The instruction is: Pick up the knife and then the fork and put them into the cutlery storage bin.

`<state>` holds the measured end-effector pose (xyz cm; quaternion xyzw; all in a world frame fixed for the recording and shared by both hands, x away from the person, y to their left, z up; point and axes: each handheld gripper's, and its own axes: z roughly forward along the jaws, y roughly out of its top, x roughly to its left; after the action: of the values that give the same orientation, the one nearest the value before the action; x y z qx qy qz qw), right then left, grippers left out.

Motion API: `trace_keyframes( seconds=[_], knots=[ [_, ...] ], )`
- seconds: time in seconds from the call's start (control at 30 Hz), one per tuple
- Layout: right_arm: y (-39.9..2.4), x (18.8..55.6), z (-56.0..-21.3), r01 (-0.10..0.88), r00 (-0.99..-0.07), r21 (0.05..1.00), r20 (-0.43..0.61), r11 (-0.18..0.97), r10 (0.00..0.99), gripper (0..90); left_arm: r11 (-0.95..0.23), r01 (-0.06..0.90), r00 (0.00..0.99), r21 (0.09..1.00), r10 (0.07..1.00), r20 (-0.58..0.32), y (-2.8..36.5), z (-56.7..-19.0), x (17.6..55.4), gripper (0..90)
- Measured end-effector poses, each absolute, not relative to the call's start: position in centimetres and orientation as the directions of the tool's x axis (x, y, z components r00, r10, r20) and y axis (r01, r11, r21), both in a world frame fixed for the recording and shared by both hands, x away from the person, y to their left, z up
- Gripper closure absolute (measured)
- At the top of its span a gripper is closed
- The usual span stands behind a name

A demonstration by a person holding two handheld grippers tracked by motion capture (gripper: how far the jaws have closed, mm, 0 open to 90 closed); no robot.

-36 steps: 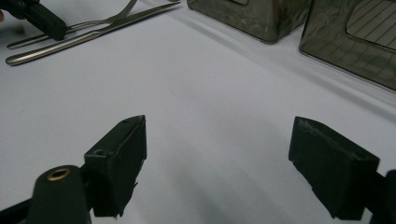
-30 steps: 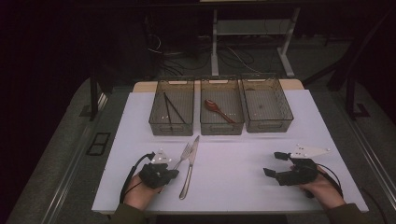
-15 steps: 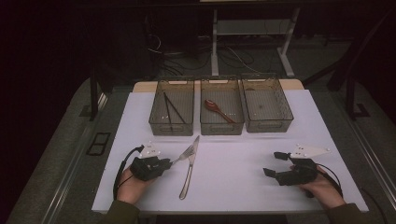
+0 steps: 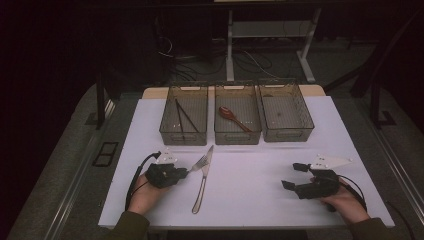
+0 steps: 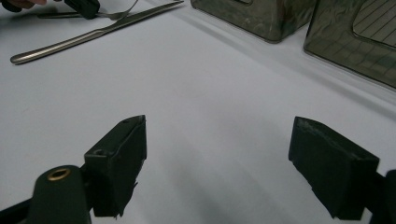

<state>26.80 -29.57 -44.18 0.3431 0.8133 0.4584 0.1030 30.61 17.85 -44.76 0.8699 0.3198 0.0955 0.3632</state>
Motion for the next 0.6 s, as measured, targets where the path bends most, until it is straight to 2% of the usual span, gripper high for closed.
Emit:
trace_keyframes(
  seconds=[0.27, 0.47, 0.6],
  knots=[
    [-29.4, 26.9, -44.3, 0.472, -0.743, 0.815, 0.164, 0.336, 0.649, 16.0, -0.524, 0.495, 0.774, 0.693, 0.629, -0.078, 17.8, -44.7, 30.7, 84.7],
    [-29.2, 27.1, -44.2, 0.51, -0.742, 0.786, 0.197, 0.349, 0.641, 16.0, -0.48, 0.482, 0.77, 0.733, 0.631, -0.093, 17.2, -43.8, 30.4, 84.9],
    [-29.2, 27.3, -43.6, 0.537, -0.747, 0.779, 0.261, 0.324, 0.611, 11.7, -0.471, 0.453, 0.784, 0.757, 0.614, -0.087, 16.6, -42.9, 30.0, 84.9]
  ],
)
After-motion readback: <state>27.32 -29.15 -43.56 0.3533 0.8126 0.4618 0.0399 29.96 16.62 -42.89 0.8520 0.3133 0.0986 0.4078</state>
